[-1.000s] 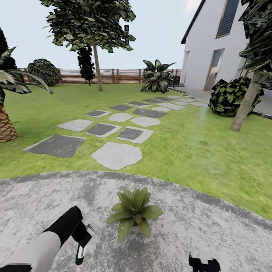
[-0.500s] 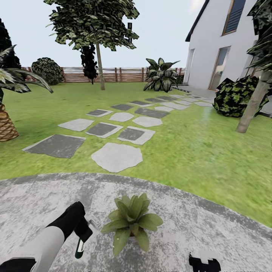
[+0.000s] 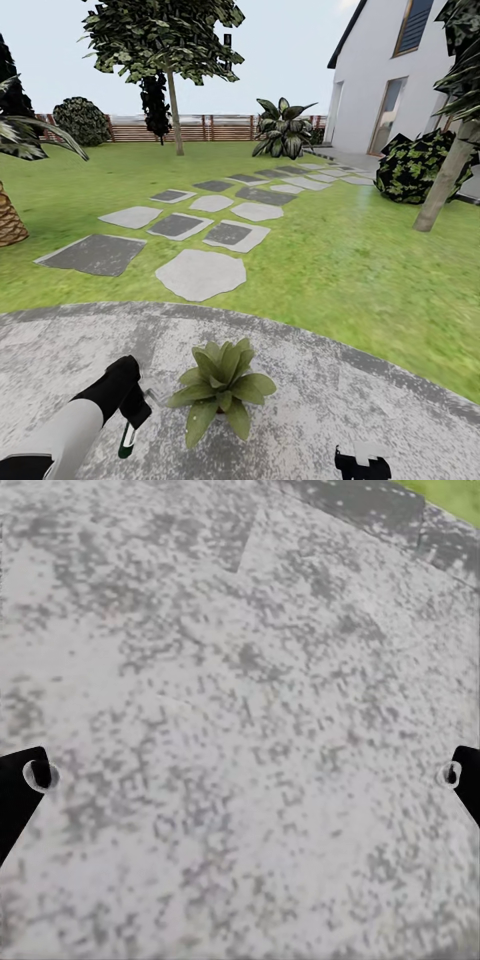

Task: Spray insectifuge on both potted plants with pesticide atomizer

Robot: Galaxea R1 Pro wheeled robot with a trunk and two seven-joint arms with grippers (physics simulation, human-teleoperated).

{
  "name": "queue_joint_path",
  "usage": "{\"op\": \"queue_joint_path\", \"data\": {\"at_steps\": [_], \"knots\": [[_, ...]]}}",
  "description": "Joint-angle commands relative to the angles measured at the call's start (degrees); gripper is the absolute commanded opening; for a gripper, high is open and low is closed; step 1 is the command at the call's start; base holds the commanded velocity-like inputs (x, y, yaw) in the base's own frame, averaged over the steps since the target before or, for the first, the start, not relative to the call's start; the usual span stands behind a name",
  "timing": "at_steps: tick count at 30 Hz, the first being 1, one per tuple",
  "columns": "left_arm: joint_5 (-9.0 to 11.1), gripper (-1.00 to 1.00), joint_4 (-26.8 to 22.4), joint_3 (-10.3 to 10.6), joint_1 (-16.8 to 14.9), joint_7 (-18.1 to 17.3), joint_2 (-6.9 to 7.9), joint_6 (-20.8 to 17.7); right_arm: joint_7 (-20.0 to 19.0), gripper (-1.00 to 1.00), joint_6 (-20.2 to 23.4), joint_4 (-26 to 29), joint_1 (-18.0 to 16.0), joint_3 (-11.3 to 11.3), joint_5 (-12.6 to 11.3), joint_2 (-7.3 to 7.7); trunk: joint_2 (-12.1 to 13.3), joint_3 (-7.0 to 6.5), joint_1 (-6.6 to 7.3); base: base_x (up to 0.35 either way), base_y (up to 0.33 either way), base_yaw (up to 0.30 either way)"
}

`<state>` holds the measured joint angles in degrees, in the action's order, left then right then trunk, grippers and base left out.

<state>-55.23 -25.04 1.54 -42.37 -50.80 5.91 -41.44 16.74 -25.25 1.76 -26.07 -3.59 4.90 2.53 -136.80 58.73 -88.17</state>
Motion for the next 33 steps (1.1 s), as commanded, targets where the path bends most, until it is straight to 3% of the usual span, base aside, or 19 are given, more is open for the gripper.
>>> {"op": "queue_joint_path", "data": {"at_steps": [1,3,4,5,7,11,14,17,23,26,30,33], "knots": [[-0.79,-1.0,-0.1,0.15,0.02,-3.06,0.83,-0.27,0.12,1.0,-0.15,-0.07,-0.04,-0.33,0.58,0.05,-0.02,0.05,0.01,0.0,0.0,0.0],[-3.11,-1.0,-0.22,0.17,0.08,-8.35,1.93,-0.24,-0.03,1.0,-0.15,-0.09,-0.04,-0.3,0.72,0.09,-0.02,0.05,0.01,0.0,0.0,0.0],[-5.78,-1.0,-0.55,0.08,0.04,-11.48,2.27,-0.23,-0.09,1.0,-0.15,-0.13,-0.04,-0.24,0.77,0.1,-0.02,0.05,0.01,0.0,0.0,0.0],[-8.18,-1.0,-1.82,0.01,0.02,-12.9,2.02,-0.22,-0.11,1.0,-0.15,-0.16,-0.04,-0.21,0.79,0.15,-0.02,0.05,0.01,0.0,0.0,0.0],[-9.69,-1.0,-3.81,-0.06,0.0,-13.54,1.64,-0.27,-0.12,1.0,-0.15,-0.17,-0.04,-0.2,0.8,0.21,-0.02,0.05,0.01,0.0,0.0,0.0],[-11.42,-1.0,-8.25,0.01,-0.02,-14.04,-0.84,-0.31,-0.13,1.0,-0.15,-0.11,-0.04,-0.19,0.81,0.28,-0.02,0.05,0.01,0.0,0.0,0.0],[-13.44,-1.0,-8.05,0.0,0.02,-14.12,-1.35,-0.31,-0.07,1.0,-0.15,-0.1,-0.04,-0.19,0.81,0.28,-0.02,0.05,0.01,0.093,0.0,0.0],[-14.55,-1.0,-7.7,0.04,0.25,-14.15,-1.39,-0.31,-0.03,1.0,-0.15,-0.09,-0.04,-0.19,0.81,0.28,-0.02,0.05,0.01,0.298,0.0,0.0],[-14.81,-1.0,-7.57,0.35,0.91,-14.15,-0.61,-0.29,0.04,1.0,-0.15,-0.09,-0.04,-0.19,0.81,0.2,-0.02,0.05,0.01,0.268,0.0,0.0],[-14.99,-1.0,-7.5,0.45,0.97,-14.15,-0.91,-0.25,0.2,1.0,-0.15,-0.03,-0.04,-0.19,0.74,0.2,-0.02,0.11,0.01,0.024,0.0,0.031],[-18.77,-1.0,-7.41,0.02,1.04,-14.15,-1.21,-0.31,0.23,1.0,-0.15,-0.01,-0.04,-0.27,0.64,0.19,-0.02,0.36,0.01,0.003,0.0,0.143],[-19.14,-1.0,-7.35,-0.03,1.1,-14.15,-1.11,-0.31,0.26,1.0,-0.15,-0.01,-0.04,-0.28,0.63,0.19,-0.02,0.59,0.01,0.0,0.0,0.151]]}}
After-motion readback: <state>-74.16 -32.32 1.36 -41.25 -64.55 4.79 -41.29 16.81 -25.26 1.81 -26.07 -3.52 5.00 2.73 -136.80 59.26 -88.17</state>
